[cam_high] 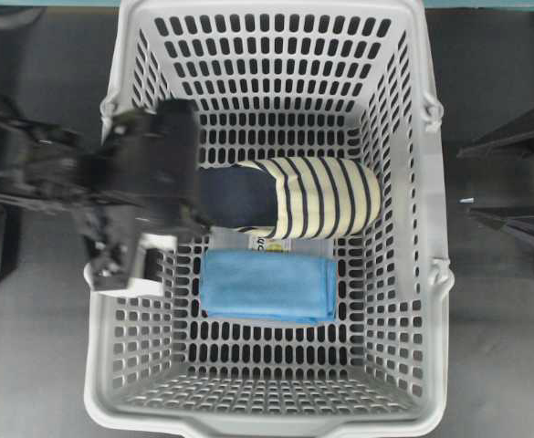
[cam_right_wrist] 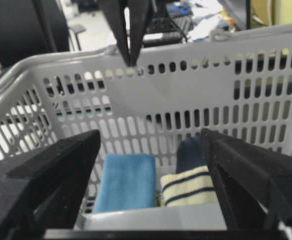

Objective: Pick up the blue cloth from the shopping basket with the left arm.
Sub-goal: 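Move the left gripper over the basket toward the blue cloth, then lower the open left gripper onto the blue cloth and close it, then lift the gripped blue cloth upward out of the basket with the left gripper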

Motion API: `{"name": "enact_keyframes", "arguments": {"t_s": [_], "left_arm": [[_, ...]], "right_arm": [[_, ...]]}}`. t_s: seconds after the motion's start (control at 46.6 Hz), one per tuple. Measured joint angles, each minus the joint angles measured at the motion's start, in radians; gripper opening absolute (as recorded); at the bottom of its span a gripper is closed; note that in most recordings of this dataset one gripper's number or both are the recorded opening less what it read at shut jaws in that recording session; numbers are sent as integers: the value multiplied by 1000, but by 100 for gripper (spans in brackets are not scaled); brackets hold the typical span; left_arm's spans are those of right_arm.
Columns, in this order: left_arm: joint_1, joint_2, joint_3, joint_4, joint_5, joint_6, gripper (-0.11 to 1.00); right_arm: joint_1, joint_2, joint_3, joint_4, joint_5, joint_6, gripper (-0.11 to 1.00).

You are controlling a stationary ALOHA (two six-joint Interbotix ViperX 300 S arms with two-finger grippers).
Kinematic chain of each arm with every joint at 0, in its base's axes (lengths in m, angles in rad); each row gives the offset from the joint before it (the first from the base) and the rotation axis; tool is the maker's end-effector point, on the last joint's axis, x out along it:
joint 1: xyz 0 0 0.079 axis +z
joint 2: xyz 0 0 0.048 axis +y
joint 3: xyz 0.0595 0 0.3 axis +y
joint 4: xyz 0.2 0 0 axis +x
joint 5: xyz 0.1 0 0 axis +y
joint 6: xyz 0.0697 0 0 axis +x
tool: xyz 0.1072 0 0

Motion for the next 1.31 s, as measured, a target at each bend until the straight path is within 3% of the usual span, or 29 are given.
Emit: {"name": "enact_keyframes", "arguments": {"t_s": [0.172,0.236,0.386,0.622,1.179,1.308], "left_arm": [[-15,152,-133,-2,121,-2,82],[-25,212,-184,-2,176,3,90],[-41,325,-252,-2,249,9,88],[-48,423,-264,0,230,-3,89],[-61,494,-160,0,51,-41,88],[-61,488,-143,-2,35,-43,83]], "right_arm": [[0,0,-2,0,0,-2,74],[0,0,-2,-2,0,-2,74],[0,0,-2,-2,0,0,74],[0,0,-2,-2,0,-2,73],[-2,2,0,-2,0,-2,73],[-2,2,9,0,0,0,73]]}}
